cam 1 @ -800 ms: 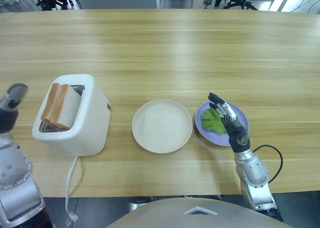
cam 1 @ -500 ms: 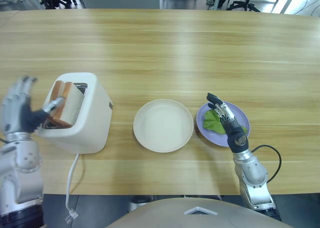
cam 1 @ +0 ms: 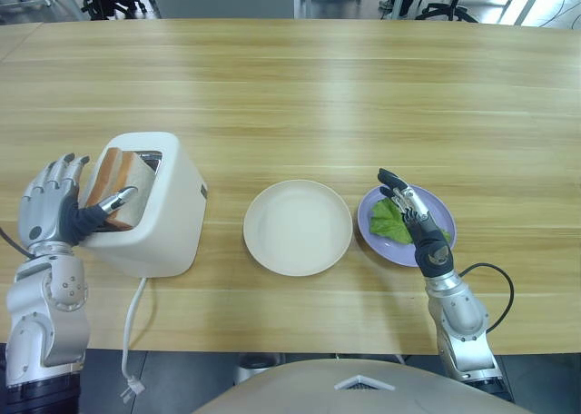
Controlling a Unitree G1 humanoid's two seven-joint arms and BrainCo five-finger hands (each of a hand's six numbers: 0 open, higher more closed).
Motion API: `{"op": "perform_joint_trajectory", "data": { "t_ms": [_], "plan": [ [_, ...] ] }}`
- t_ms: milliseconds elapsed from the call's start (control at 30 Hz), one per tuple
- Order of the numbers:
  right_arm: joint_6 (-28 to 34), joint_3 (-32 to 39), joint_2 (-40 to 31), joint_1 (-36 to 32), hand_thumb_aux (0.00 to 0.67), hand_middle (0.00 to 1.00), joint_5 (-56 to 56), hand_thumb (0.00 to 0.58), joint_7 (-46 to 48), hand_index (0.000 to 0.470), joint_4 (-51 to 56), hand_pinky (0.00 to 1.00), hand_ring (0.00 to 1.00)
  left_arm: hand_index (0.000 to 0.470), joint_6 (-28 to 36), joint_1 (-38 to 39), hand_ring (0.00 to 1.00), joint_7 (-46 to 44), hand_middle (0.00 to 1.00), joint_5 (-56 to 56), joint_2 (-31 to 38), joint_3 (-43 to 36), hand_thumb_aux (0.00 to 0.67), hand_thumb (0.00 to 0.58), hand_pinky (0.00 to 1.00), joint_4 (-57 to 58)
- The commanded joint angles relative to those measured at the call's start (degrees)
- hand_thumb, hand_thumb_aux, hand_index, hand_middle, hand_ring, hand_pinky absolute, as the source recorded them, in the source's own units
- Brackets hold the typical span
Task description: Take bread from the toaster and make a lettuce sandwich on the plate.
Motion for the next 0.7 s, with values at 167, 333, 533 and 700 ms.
{"op": "perform_joint_trajectory", "data": {
  "t_ms": [167,333,533,700],
  "plan": [
    [0.03,-0.74,-0.30,0.46,0.000,0.00,-0.24,0.000,0.10,0.000,0.17,0.00,0.00,0.000,-1.58,0.17,0.00,0.37,0.00,-12.09,-4.36,7.40,0.000,0.000,0.00,-3.14],
    [-0.10,-0.66,-0.21,0.59,0.000,0.00,-0.40,0.000,0.03,0.000,0.25,0.00,0.00,0.000,-3.47,-1.24,0.00,2.67,0.00,-15.14,-6.48,8.92,0.000,0.000,0.00,-3.35],
    [-0.10,-0.75,-0.45,0.49,0.000,0.00,-0.25,0.000,0.22,0.000,0.15,0.00,0.00,0.000,-2.26,0.58,0.00,2.48,0.00,-9.54,-5.79,4.45,0.000,0.000,0.00,-1.37],
    [-0.02,-1.06,-0.74,0.38,0.000,0.00,-0.13,0.000,0.16,0.000,0.01,0.00,0.00,0.000,-0.95,1.24,0.00,3.19,0.00,-5.20,-4.94,1.47,0.000,0.000,0.00,-0.16]
  ]
}}
